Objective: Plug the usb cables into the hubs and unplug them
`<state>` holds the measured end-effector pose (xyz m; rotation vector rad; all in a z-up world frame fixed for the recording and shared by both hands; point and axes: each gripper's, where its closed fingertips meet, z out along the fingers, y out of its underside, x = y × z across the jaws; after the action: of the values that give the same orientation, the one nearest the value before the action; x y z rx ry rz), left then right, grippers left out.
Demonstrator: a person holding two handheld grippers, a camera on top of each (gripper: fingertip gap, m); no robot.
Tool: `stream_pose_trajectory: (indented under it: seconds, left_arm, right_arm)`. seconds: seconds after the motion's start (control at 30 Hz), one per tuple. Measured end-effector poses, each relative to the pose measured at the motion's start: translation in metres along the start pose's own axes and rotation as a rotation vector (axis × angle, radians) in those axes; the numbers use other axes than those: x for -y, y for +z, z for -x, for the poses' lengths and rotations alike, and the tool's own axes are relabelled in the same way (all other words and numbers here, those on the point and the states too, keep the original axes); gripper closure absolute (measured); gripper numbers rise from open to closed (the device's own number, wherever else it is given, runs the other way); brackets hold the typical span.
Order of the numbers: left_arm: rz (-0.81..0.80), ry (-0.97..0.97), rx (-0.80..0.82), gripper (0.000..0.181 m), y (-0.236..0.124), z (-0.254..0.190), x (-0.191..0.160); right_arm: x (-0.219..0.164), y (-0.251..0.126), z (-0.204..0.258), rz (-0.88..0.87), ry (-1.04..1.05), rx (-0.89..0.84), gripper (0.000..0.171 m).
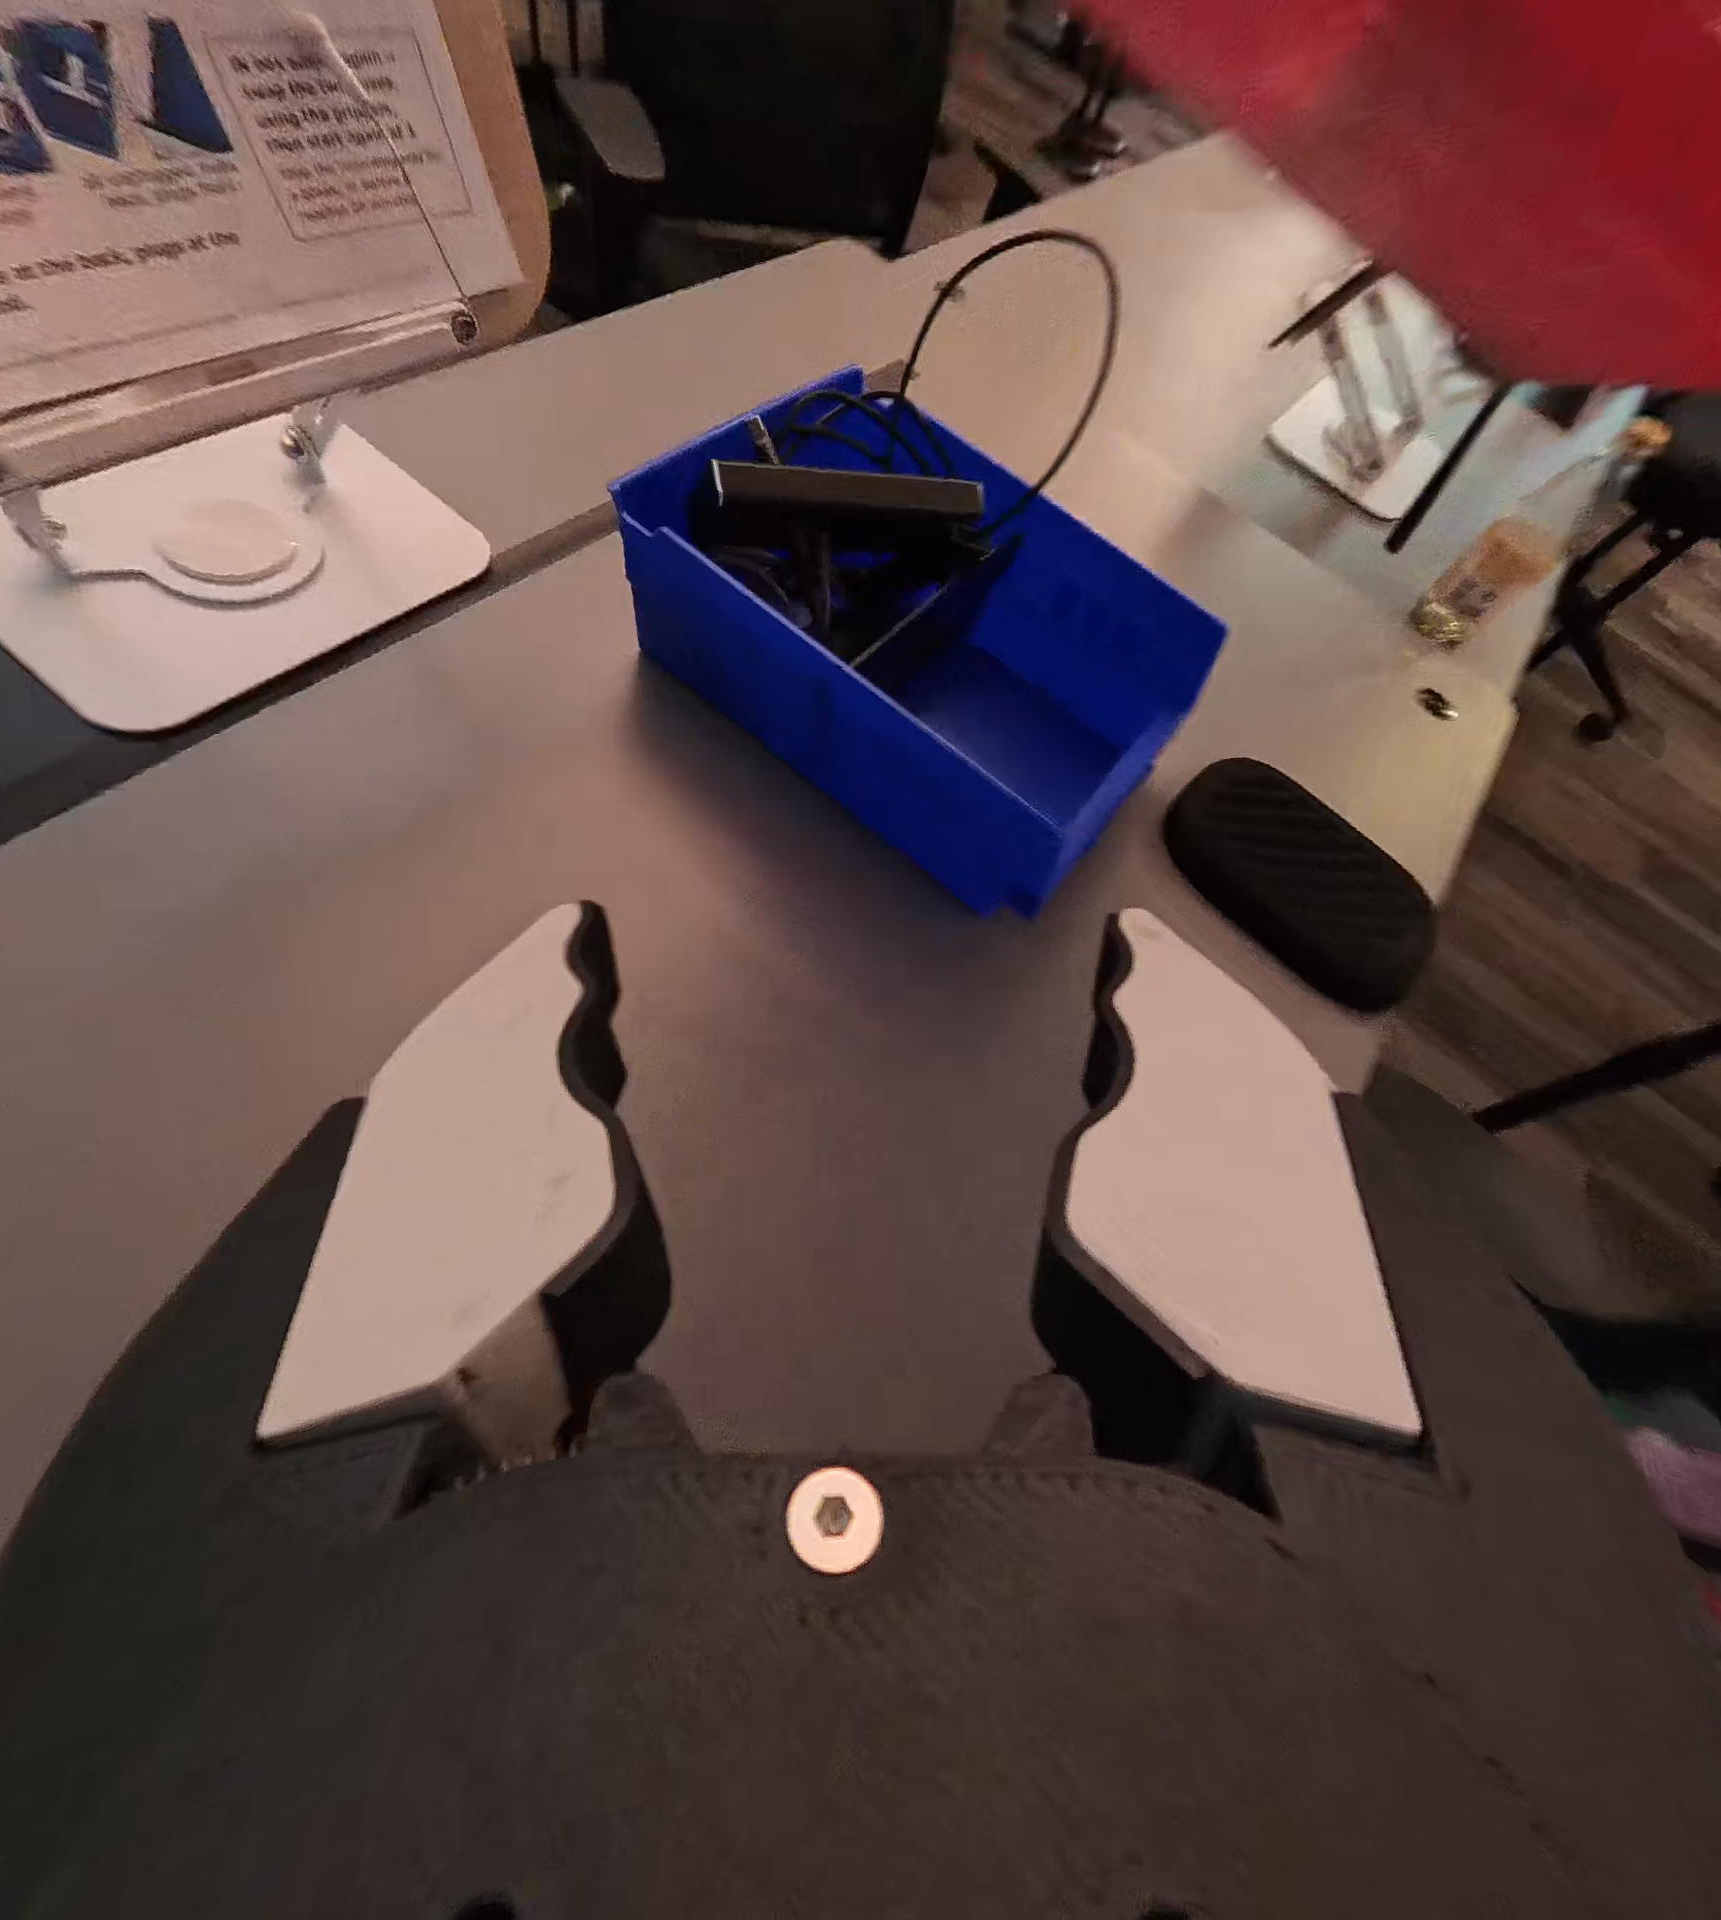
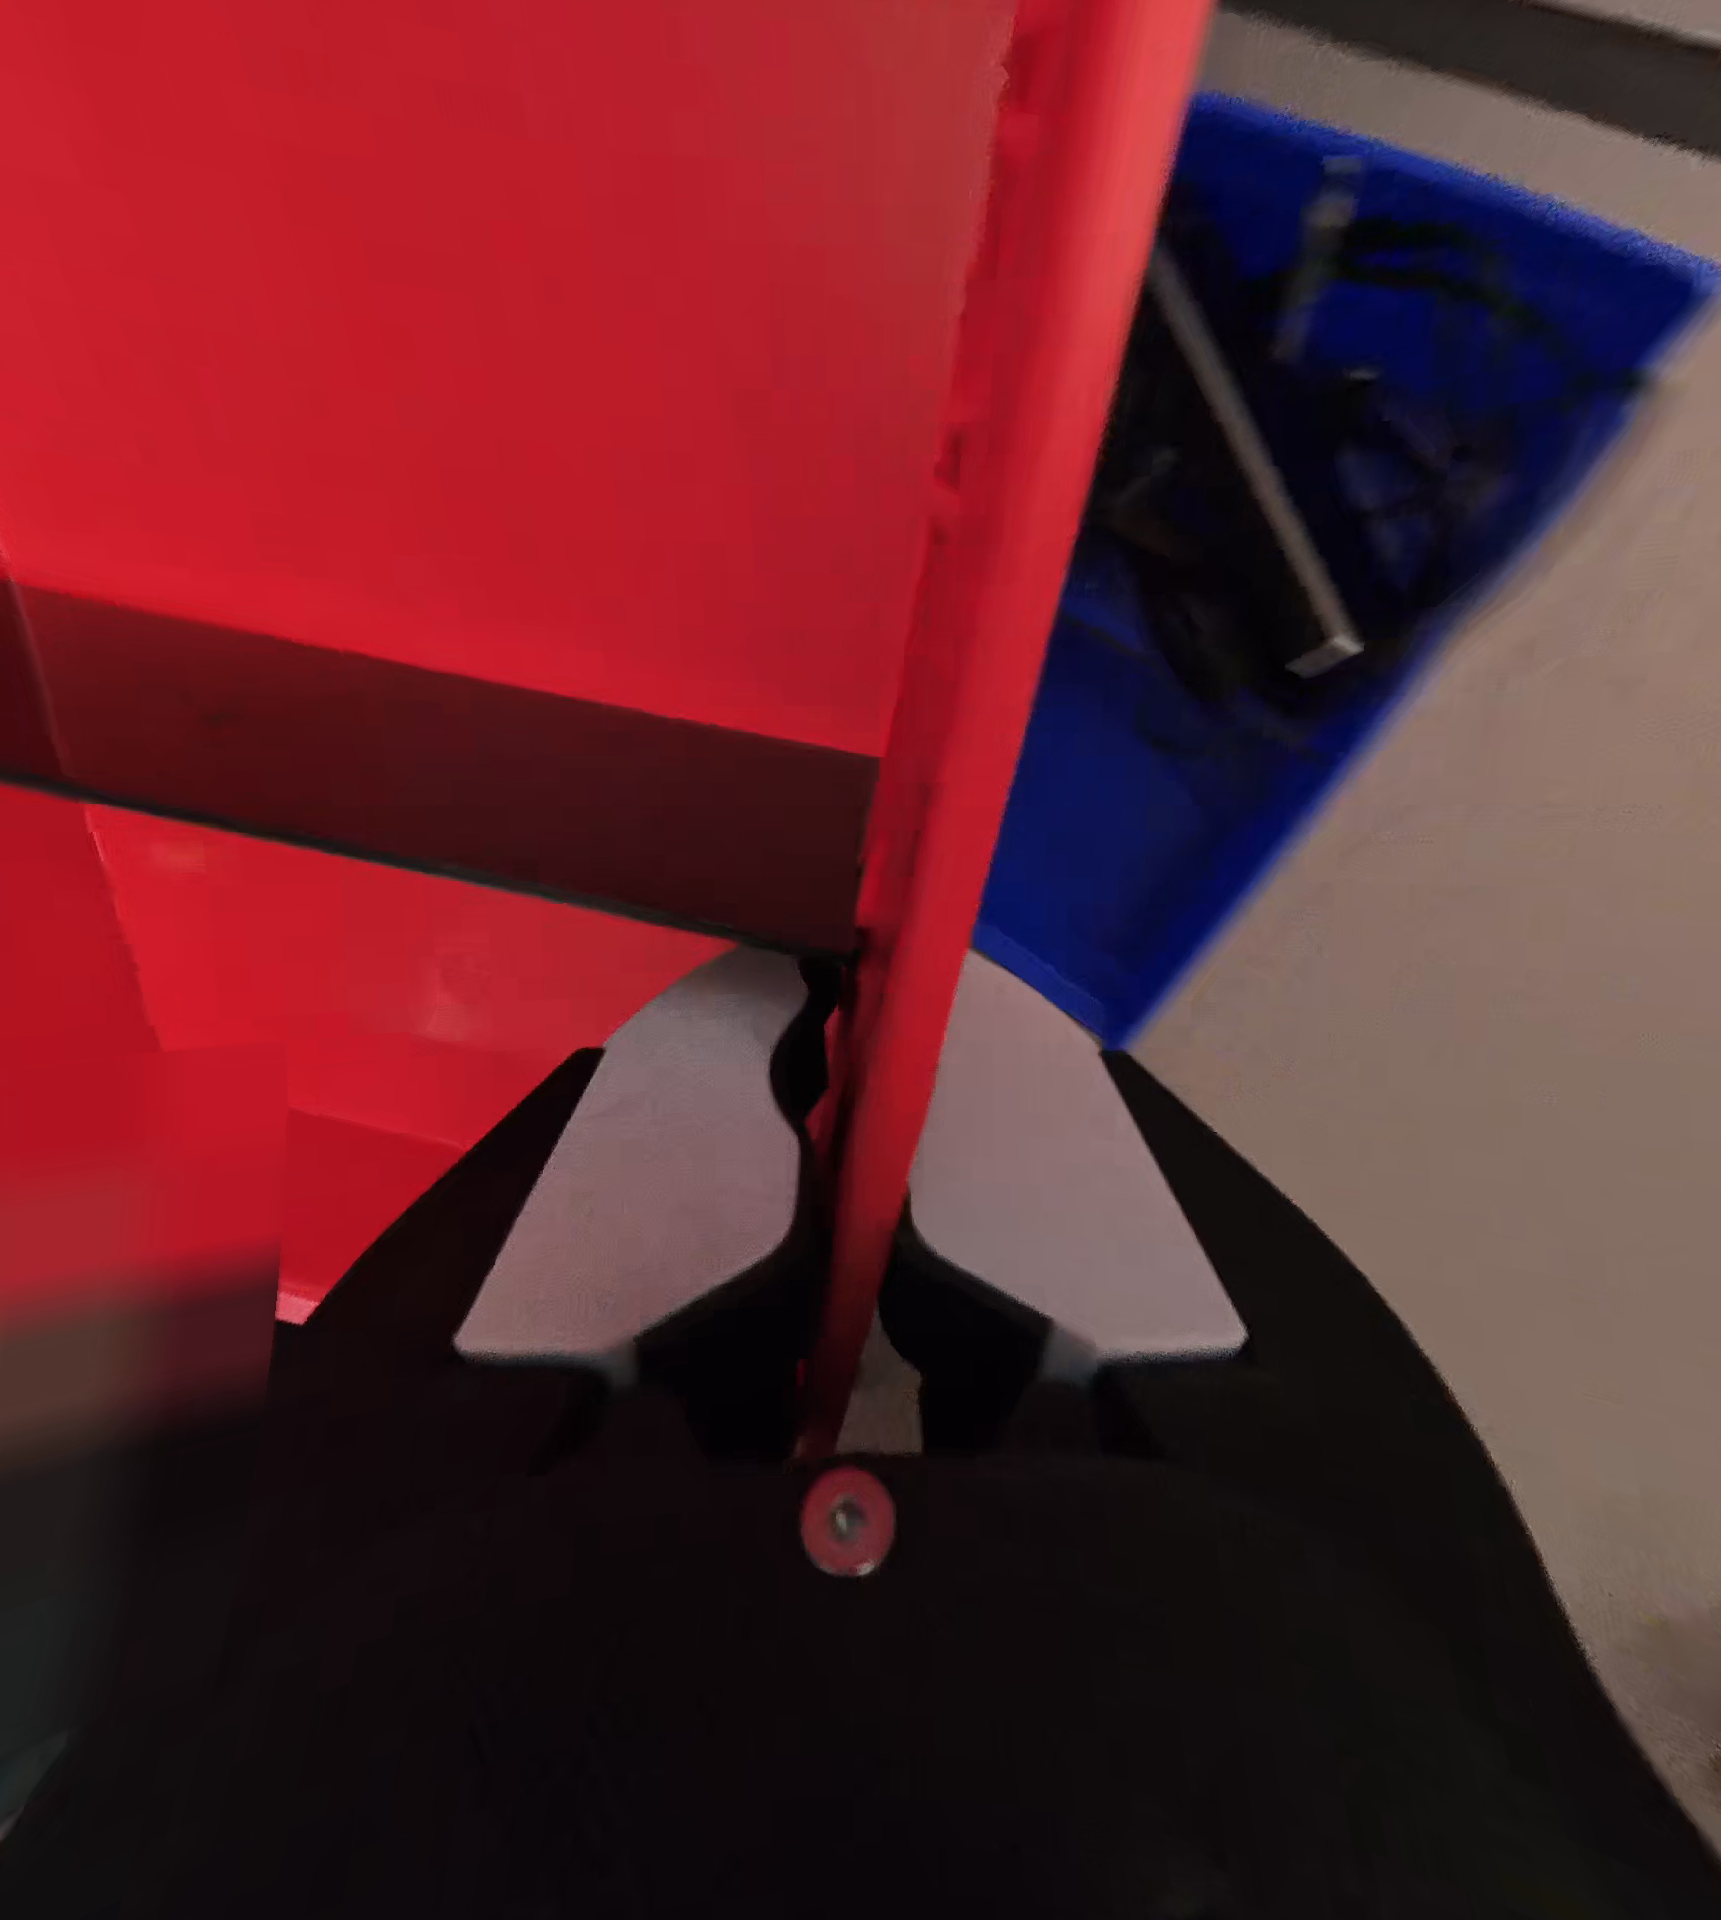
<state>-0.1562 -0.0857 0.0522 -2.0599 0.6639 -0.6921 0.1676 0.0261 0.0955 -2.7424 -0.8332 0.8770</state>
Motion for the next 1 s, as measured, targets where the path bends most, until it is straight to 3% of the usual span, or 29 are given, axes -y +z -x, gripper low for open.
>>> stream_pose_trajectory:
  seconds: [0.1,0.17,0.33,0.4,0.47,0.63,0.67,0.87,1.0]
  left_arm:
    - [0.034,0.017,-0.011,0.075,0.083,-0.008,0.003]
    - [0.082,0.005,-0.023,0.07,0.137,-0.015,-0.008]
    - [0.272,0.017,0.139,0.061,0.222,0.005,-0.034]
    - [0.35,-0.07,0.075,0.067,0.239,0.0,-0.035]
    - [0.408,-0.113,0.075,0.084,0.25,0.005,-0.033]
    - [0.722,-0.112,0.054,0.101,0.263,0.001,-0.068]
    - [0.766,-0.111,0.022,0.097,0.265,-0.005,-0.074]
    - [0.951,-0.236,-0.069,0.162,0.253,-0.013,-0.077]
    - [0.933,-0.14,0.129,0.175,0.227,0.043,-0.076]
  right_arm:
    - [-0.042,-0.049,-0.06,-0.166,0.092,-0.033,0.166]
    - [-0.075,-0.06,-0.099,-0.228,0.195,-0.056,0.166]
    - [-0.162,-0.036,-0.178,-0.205,0.422,-0.123,0.165]
    - [-0.195,-0.017,-0.205,-0.152,0.496,-0.16,0.165]
    - [-0.226,0.001,-0.228,-0.096,0.565,-0.205,0.165]
    - [-0.27,0.027,-0.27,0.009,0.659,-0.344,0.165]
    - [-0.271,0.03,-0.275,0.022,0.66,-0.374,0.165]
    - [-0.238,0.059,-0.274,0.056,0.597,-0.403,0.161]
    - [-0.196,0.092,-0.254,0.088,0.498,-0.386,0.16]
